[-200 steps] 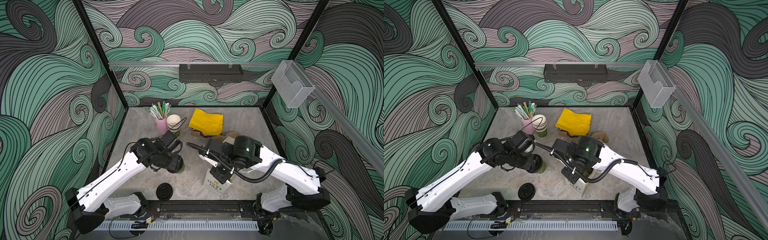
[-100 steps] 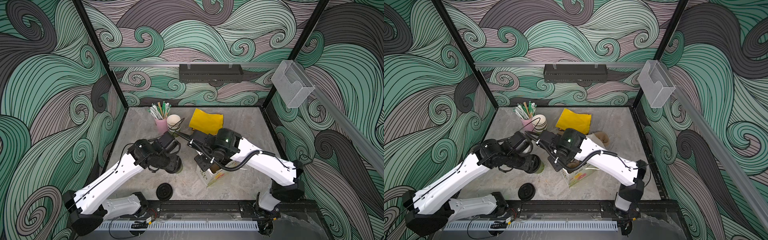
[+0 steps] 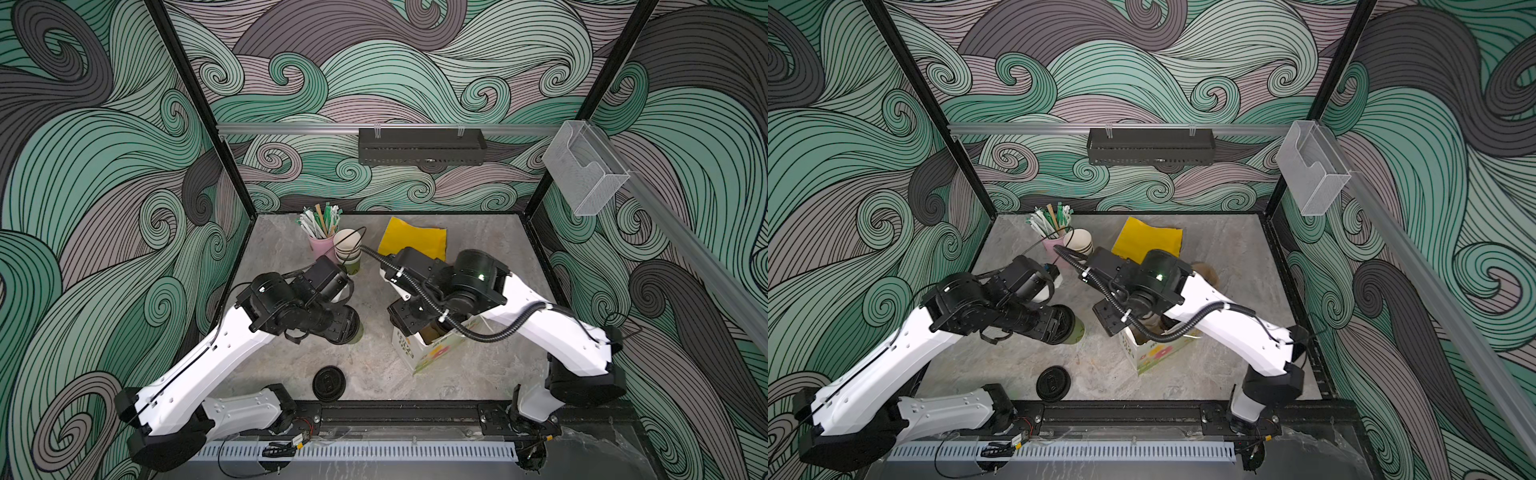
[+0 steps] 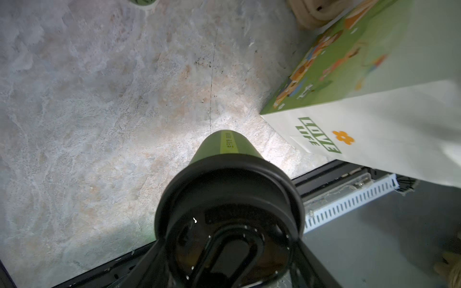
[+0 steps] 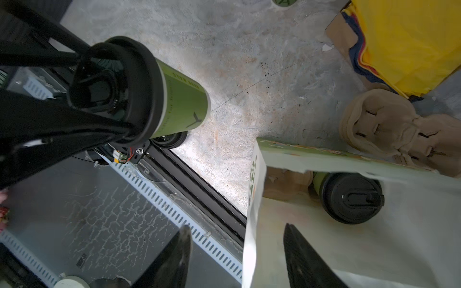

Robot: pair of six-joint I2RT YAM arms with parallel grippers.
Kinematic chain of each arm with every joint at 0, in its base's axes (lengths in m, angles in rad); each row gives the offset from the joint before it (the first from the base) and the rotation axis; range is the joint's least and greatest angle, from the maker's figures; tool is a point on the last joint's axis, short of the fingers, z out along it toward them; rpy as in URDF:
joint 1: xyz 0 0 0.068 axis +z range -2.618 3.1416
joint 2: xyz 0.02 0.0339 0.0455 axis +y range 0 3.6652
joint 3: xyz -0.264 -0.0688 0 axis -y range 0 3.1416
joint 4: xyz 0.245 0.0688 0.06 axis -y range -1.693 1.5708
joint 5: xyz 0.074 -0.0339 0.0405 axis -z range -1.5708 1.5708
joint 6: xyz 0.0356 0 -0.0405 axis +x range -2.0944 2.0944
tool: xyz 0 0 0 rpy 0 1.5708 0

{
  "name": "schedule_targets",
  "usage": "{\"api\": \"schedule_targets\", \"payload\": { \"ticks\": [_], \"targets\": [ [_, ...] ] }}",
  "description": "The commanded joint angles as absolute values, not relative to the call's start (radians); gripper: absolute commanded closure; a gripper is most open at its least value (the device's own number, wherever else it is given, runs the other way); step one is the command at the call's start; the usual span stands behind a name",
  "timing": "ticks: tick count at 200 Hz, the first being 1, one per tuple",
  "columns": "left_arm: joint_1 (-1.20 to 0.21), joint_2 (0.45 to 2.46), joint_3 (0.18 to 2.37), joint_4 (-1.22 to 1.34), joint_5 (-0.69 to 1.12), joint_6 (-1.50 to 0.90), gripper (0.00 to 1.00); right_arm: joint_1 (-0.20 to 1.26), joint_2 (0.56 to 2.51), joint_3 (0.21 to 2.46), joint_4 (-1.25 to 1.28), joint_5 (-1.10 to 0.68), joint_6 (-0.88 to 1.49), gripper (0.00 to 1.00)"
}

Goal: Pack a coffee takeout order
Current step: Rotate the takeout bag at the center of the table, then place the coffee cup in the cup tray.

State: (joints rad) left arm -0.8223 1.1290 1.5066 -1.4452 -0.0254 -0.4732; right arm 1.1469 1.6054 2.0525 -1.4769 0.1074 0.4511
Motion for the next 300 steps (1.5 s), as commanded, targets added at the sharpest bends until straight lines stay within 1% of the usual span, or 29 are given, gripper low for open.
{"api": "schedule_targets", "payload": {
  "ticks": [1,22,43,53,69,91,124,138,180,229,236,257,266,284,300],
  "targets": [
    [-0.84,1.144,1.655,-1.599,0.051,-0.408,0.54,1.087,1.462,2.057,-1.558,0.187,0.502,0.39],
    [-0.869,1.197,1.81,-1.696,0.106,-0.377,0.56,0.989,1.333,1.997,-1.58,0.241,0.52,0.39],
    [-0.903,1.259,1.976,-1.791,0.148,-0.344,0.57,0.891,1.228,1.952,-1.582,0.278,0.528,0.4],
    [-0.922,1.282,2.038,-1.8,0.179,-0.328,0.59,0.851,1.191,1.934,-1.586,0.295,0.534,0.4],
    [-0.952,1.319,2.136,-1.796,0.219,-0.313,0.59,0.795,1.146,1.899,-1.597,0.318,0.548,0.4],
    [-0.99,1.398,2.276,-1.796,0.251,-0.277,0.6,0.744,1.098,1.832,-1.605,0.321,0.581,0.4],
    [-1.013,1.542,2.45,-1.794,0.247,-0.192,0.6,0.733,1.049,1.746,-1.605,0.313,0.645,0.41],
    [-1.019,1.584,2.477,-1.785,0.238,-0.162,0.6,0.733,1.026,1.722,-1.606,0.321,0.67,0.41],
    [-1.04,1.656,2.442,-1.726,0.211,-0.098,0.6,0.729,0.969,1.698,-1.631,0.381,0.74,0.42],
    [-1.069,1.764,2.503,-1.725,0.111,-0.13,0.6,0.696,1.001,1.722,-1.678,0.399,0.681,0.4],
    [-1.075,1.779,2.509,-1.723,0.1,-0.143,0.6,0.678,1.008,1.728,-1.677,0.386,0.664,0.4],
    [-1.093,1.821,2.512,-1.729,0.054,-0.163,0.6,0.608,1.044,1.755,-1.675,0.298,0.589,0.35],
    [-1.099,1.84,2.521,-1.74,0.031,-0.171,0.6,0.573,1.073,1.769,-1.673,0.216,0.534,0.35],
    [-1.108,1.872,2.535,-1.758,-0.018,-0.184,0.6,0.49,1.156,1.789,-1.676,-0.004,0.413,0.39],
    [-1.114,1.894,2.537,-1.766,-0.044,-0.191,0.6,0.44,1.201,1.786,-1.667,-0.089,0.354,0.39]
  ]
}}
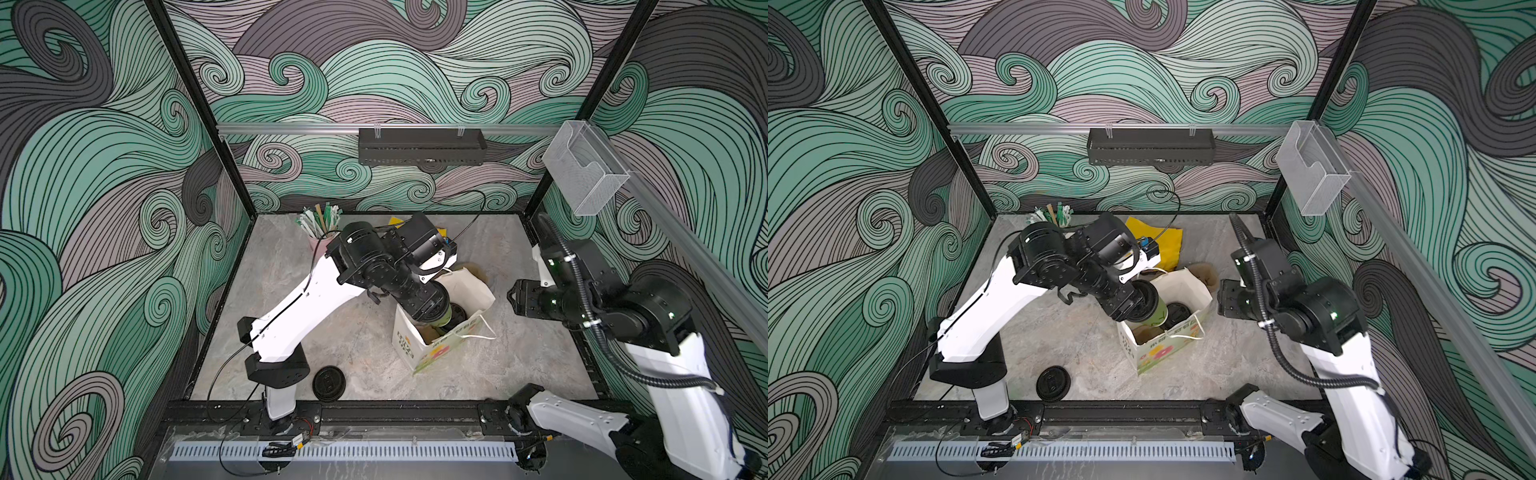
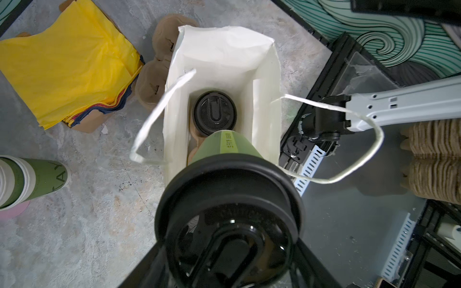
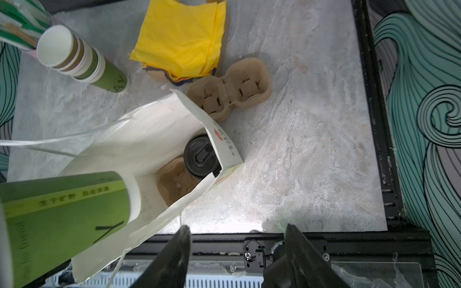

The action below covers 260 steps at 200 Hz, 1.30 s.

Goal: Pack a coffee takeout order
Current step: Place the coffee cup in the cup tray, then rotate the takeout bag at the center of the table.

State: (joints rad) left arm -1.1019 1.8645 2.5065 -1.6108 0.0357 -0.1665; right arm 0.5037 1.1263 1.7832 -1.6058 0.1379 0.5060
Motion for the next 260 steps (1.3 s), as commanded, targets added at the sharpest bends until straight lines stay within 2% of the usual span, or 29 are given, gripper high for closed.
{"api": "schedule_targets", "payload": {
  "ticks": [1,28,46,126,195,260],
  "targets": [
    [-1.115,1.895,2.537,-1.766,-0.044,-0.191,0.6,0.438,1.202,1.785,-1.666,-0.094,0.352,0.39],
    [-1.126,1.916,2.536,-1.773,-0.069,-0.202,0.6,0.347,1.229,1.715,-1.608,-0.219,0.236,0.36],
    [-1.132,1.922,2.537,-1.773,-0.079,-0.205,0.6,0.325,1.248,1.658,-1.568,-0.222,0.185,0.37],
    [-1.139,1.931,2.519,-1.798,-0.107,-0.207,0.61,0.314,1.313,1.598,-1.442,-0.091,0.101,0.58],
    [-1.142,1.923,2.458,-1.798,-0.103,-0.213,0.61,0.325,1.317,1.578,-1.425,-0.171,0.089,0.83],
    [-1.14,1.89,2.374,-1.799,-0.112,-0.215,0.61,0.362,1.3,1.588,-1.448,-0.215,0.095,0.96]
  ]
}}
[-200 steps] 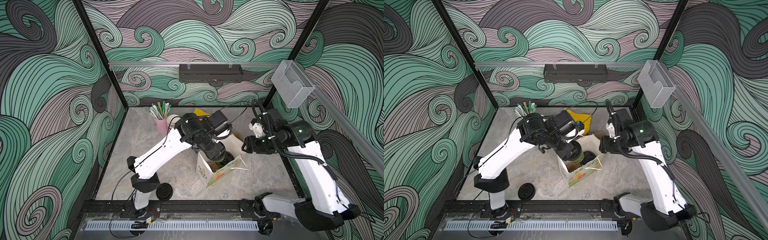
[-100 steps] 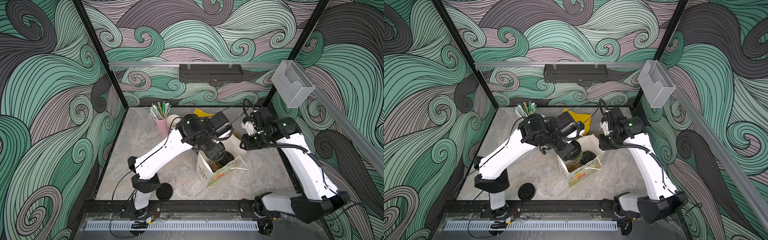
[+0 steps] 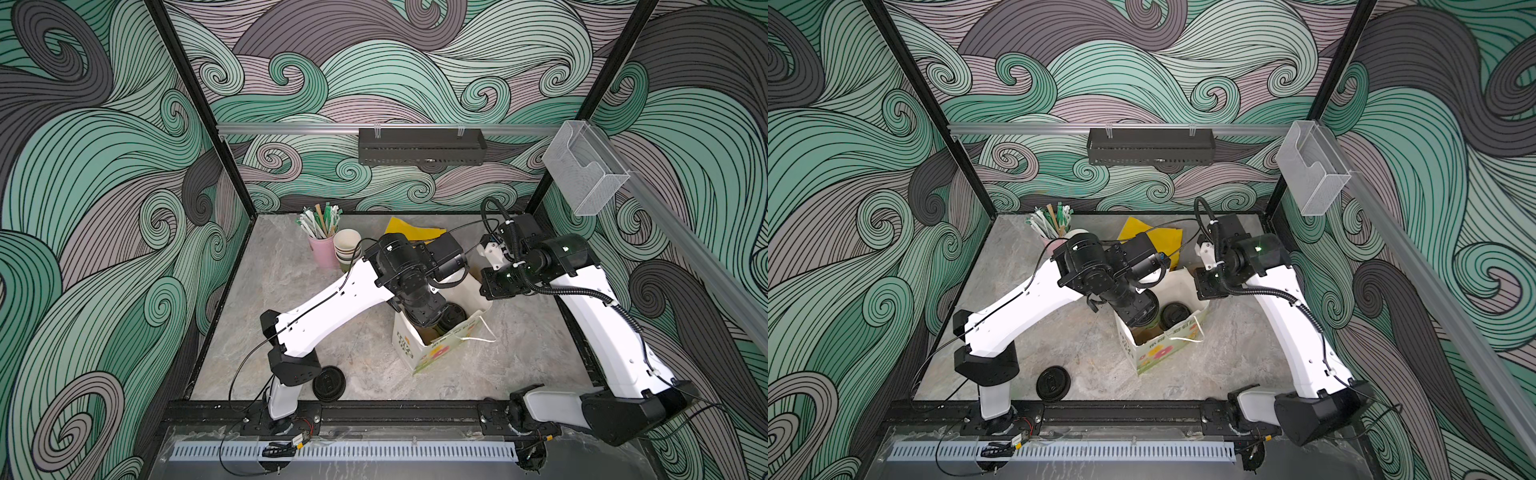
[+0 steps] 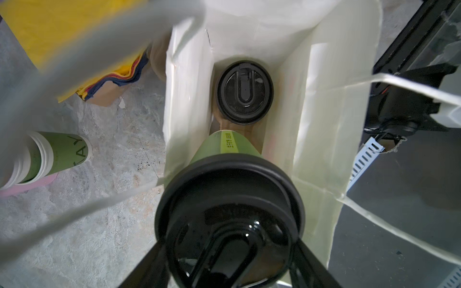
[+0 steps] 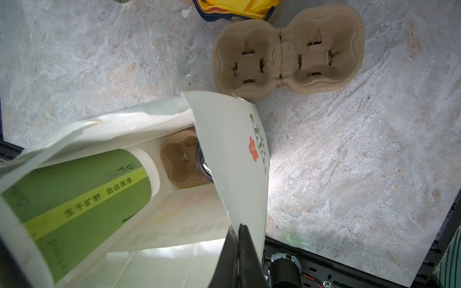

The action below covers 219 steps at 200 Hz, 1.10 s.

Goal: Pack a coffee takeout order
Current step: Rotate the takeout bag at the center of the table.

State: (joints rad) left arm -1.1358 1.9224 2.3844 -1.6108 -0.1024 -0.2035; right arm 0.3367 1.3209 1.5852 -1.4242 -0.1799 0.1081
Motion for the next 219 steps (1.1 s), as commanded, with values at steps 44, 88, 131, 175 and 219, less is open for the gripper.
{"api": "schedule_targets", "payload": {
  "ticks": [44,88,131,175,219],
  "targets": [
    [-1.141,1.853,2.308,-1.801,-0.105,-0.219,0.62,0.399,1.284,1.592,-1.473,-0.252,0.126,0.97],
    [-1.142,1.845,2.261,-1.8,-0.085,-0.192,0.63,0.435,1.241,1.543,-1.494,-0.258,0.166,0.98],
    [-1.145,1.848,2.221,-1.802,-0.075,-0.17,0.62,0.436,1.197,1.495,-1.499,-0.228,0.208,0.87],
    [-1.149,1.869,2.205,-1.801,-0.074,-0.144,0.63,0.435,1.165,1.506,-1.515,-0.173,0.216,0.43],
    [-1.155,1.891,2.195,-1.802,-0.074,-0.111,0.63,0.424,1.122,1.58,-1.539,-0.04,0.228,0.29]
  ]
}}
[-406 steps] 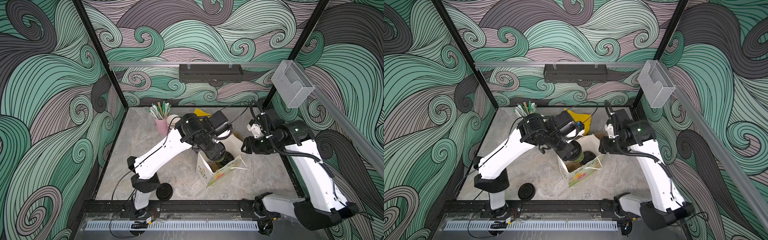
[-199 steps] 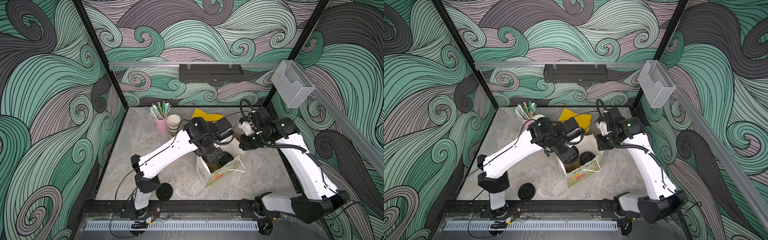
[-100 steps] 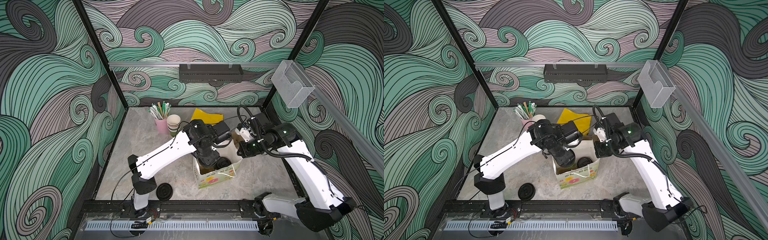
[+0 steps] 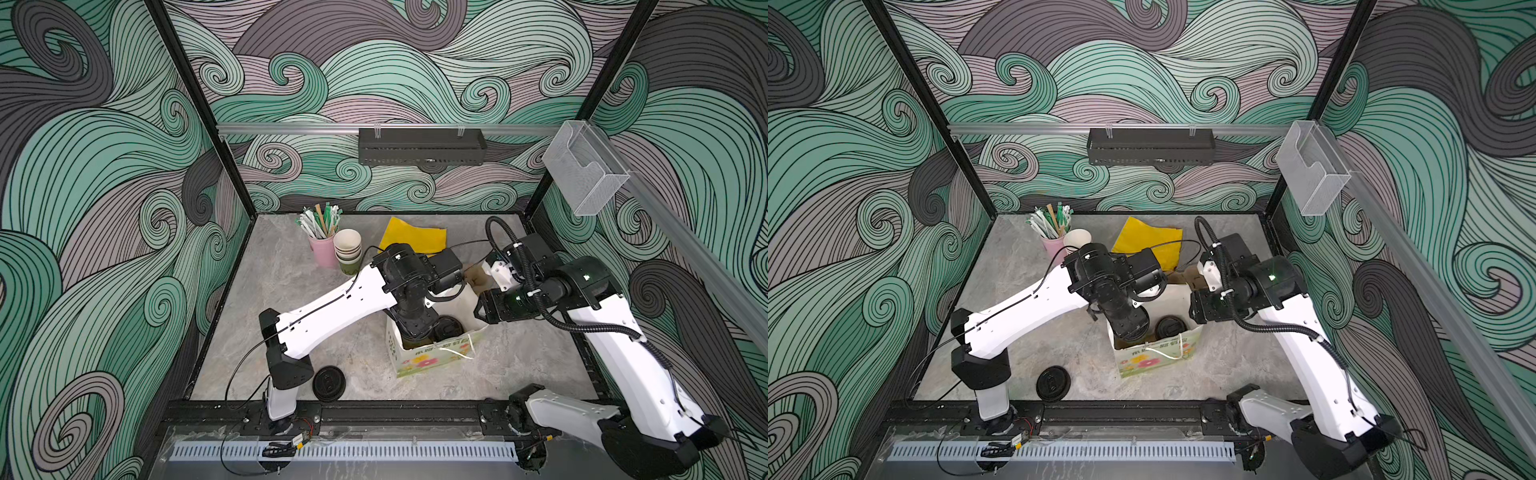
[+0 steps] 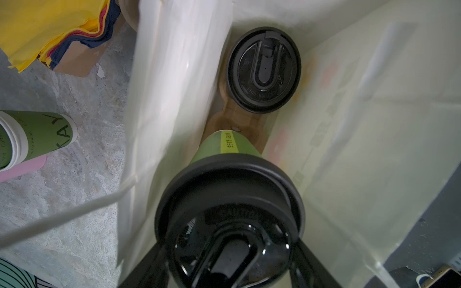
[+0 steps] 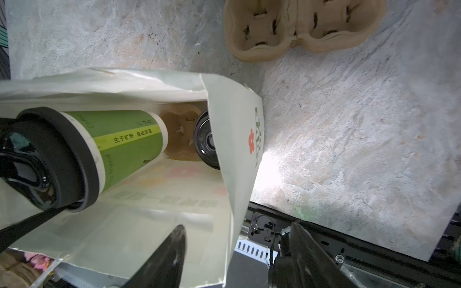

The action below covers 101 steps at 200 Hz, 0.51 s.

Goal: Pack a coffee takeout order
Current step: Rotate the takeout bag at the center of the table.

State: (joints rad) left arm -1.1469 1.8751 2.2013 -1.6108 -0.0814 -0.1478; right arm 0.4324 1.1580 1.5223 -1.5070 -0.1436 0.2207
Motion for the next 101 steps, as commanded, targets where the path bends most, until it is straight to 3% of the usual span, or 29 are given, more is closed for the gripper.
{"api": "schedule_targets", "payload": {
  "ticks": [1,62,101],
  "targets": [
    [-1.156,1.891,2.194,-1.802,-0.074,-0.111,0.63,0.424,1.12,1.582,-1.539,-0.037,0.229,0.29],
    [-1.157,1.925,2.173,-1.8,-0.082,-0.082,0.63,0.402,1.003,1.703,-1.533,0.201,0.268,0.28],
    [-1.158,1.947,2.165,-1.798,-0.072,-0.063,0.63,0.402,0.952,1.738,-1.526,0.261,0.277,0.28]
  ]
}}
